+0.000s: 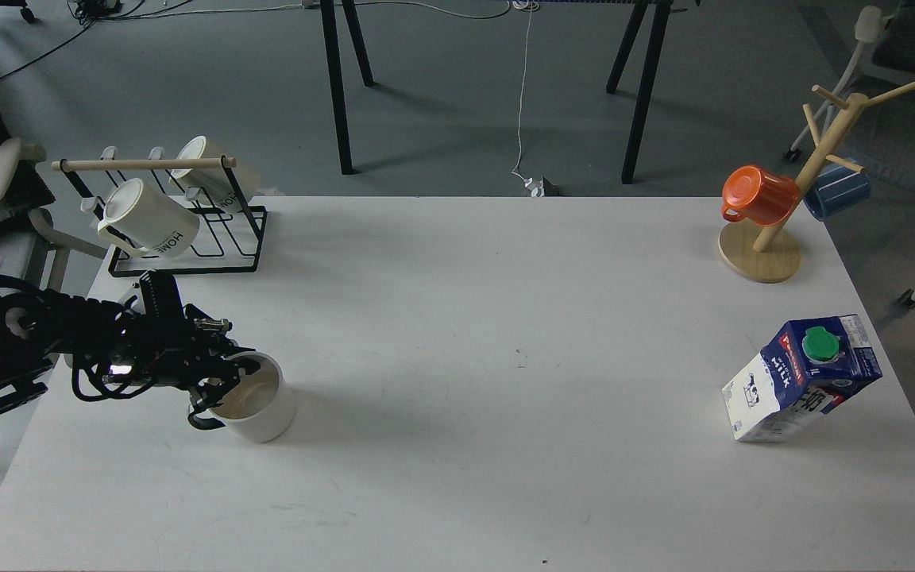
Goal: Place cup and milk with both arms
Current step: 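Slide the white mug with the left gripper toward the table center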
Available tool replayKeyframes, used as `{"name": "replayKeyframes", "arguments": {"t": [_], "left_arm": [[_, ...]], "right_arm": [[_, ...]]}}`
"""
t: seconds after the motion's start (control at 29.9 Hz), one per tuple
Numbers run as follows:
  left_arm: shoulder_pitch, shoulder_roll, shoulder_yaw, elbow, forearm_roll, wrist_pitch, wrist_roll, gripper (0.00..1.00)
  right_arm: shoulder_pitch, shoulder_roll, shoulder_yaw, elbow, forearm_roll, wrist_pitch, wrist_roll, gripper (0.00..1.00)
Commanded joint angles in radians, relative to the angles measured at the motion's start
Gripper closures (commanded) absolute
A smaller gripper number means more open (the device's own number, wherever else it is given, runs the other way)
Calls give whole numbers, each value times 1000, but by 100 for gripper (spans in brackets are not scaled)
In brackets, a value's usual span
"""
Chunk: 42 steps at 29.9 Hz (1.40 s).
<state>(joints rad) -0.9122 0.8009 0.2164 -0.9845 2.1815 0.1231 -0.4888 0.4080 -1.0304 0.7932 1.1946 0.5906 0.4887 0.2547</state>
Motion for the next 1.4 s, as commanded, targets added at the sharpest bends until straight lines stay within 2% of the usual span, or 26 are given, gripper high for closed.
{"name": "replayKeyframes", "arguments": {"t": [0.0, 0.3, 0.43, 0.6, 0.74, 0.94, 1.1, 1.27, 1.37], "left_arm": [[-2, 1, 0, 1, 0, 0, 0, 91], [-17, 12, -5, -12, 0, 0, 0, 92], [-63, 27, -15, -71, 0, 0, 0, 92], [-194, 34, -3, -209, 0, -20, 0, 92], [-229, -12, 0, -224, 0, -77, 0, 91], [-232, -93, -3, -287, 0, -115, 0, 91], [-247, -207, -2, -254, 0, -138, 0, 91], [-247, -385, 5, -105, 0, -155, 0, 90], [-247, -439, 15, -57, 0, -155, 0, 90]], "right_arm": [[0, 0, 0, -1, 0, 0, 0, 2], [0, 3, 0, -1, 29, 0, -2, 2], [2, 4, 20, -18, 35, 0, -5, 3], [15, 10, 31, -26, 74, 0, -11, 3], [17, 15, 32, -44, 75, 0, -11, 3], [25, 21, 32, -46, 75, 0, -11, 3], [31, 21, 32, -46, 78, 0, -12, 3], [34, 21, 34, -43, 80, 0, -11, 3], [35, 20, 35, -40, 80, 0, -11, 3]]}}
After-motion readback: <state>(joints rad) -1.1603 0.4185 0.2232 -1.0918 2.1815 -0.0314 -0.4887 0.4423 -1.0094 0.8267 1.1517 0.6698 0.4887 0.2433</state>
